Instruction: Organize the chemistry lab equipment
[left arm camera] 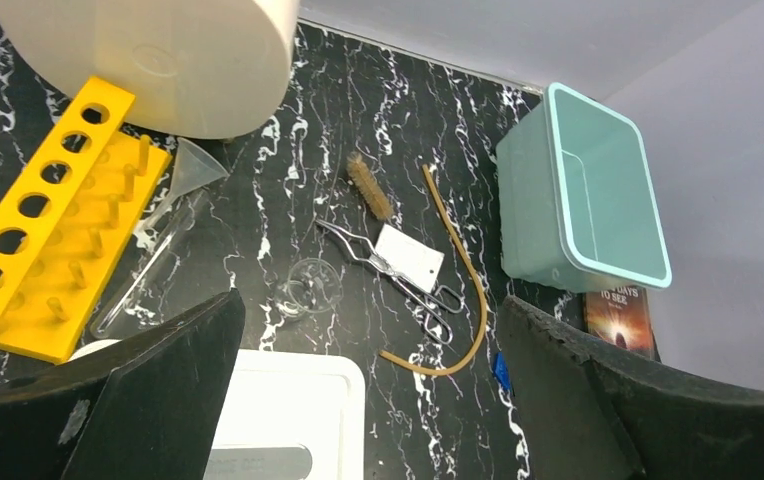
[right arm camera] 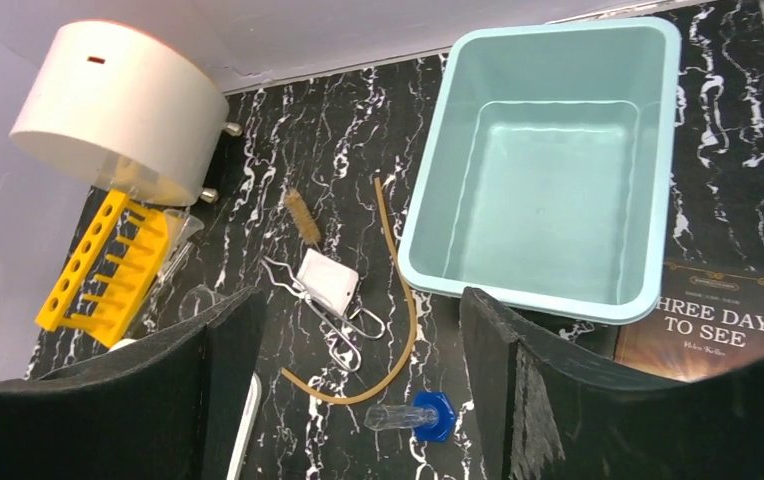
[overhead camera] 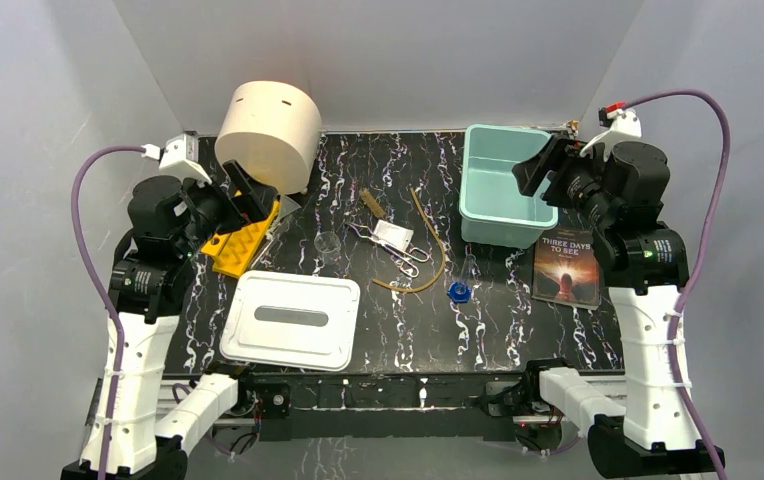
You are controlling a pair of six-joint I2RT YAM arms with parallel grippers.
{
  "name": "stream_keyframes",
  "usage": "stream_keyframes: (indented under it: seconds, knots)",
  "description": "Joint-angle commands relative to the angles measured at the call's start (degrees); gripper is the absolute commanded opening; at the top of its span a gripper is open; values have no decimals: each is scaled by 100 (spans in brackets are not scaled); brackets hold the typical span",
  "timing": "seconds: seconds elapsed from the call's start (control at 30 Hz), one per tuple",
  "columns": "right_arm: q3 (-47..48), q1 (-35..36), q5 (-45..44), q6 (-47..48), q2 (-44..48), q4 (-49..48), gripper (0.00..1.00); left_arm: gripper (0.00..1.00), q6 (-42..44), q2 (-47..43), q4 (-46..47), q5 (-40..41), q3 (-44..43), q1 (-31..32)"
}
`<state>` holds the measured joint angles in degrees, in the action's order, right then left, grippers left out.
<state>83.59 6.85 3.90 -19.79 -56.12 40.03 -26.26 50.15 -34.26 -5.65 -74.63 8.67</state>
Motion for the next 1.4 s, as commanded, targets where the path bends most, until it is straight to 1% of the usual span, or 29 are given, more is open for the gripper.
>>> stream_keyframes:
  seconds: [0.0, 0.17, 0.23, 0.3, 0.4, 0.5, 0.57, 0.63, 0.8, 0.9, 1.03, 1.1, 1.17, 1.37]
  knots:
    - [-187, -52, 595, -128, 86, -472, 80, 98, -19, -105, 99, -490, 92, -55]
    - [-589, -56, 1775, -335, -87, -932, 83, 98, -617, 198, 202, -898, 188, -66]
    - [-705, -48, 2118, -328, -186, -1031, 83, 98, -891, 273, 321, -1016, 377, -68]
    - [-804, -22, 2368, -297, -273, -1138, 85, 98, -1097, 288, 488, -1219, 652, -70]
    - [-859, 172, 2422, -214, -435, -1152, 90, 98, -1481, 184, 873, -1506, 1275, -77]
    - [-830, 651, 2002, -128, -639, -1072, 92, 98, -1762, 56, 1089, -1673, 1788, -74]
    - [-789, 1194, 1677, -46, -776, -1124, 93, 98, -1814, -51, 1087, -1671, 1972, -76]
    - [-594, 1756, 1330, -14, -1071, -1092, 91, 98, -1789, -147, 907, -1514, 2016, -76]
    - [-108, 2730, 514, 68, -1913, -1039, 85, 98, -1634, -376, 412, -674, 1876, -82]
    - [184, 3193, 17, 146, -2420, -995, 86, 98, -1617, -568, 244, -119, 1714, -80]
    - [617, 3811, -476, 94, -3172, -883, 88, 98, -1546, -848, 388, 377, 1768, -77]
    - [779, 4079, -667, 46, -3574, -916, 88, 98, -1497, -874, 470, 469, 1781, -81]
    - [951, 4171, -721, -206, -3994, -911, 88, 98, -1508, -845, 475, 486, 1766, -84]
    - [1746, 4335, -707, -347, -5252, -1042, 74, 98, -1814, -781, 587, 271, 1993, -82]
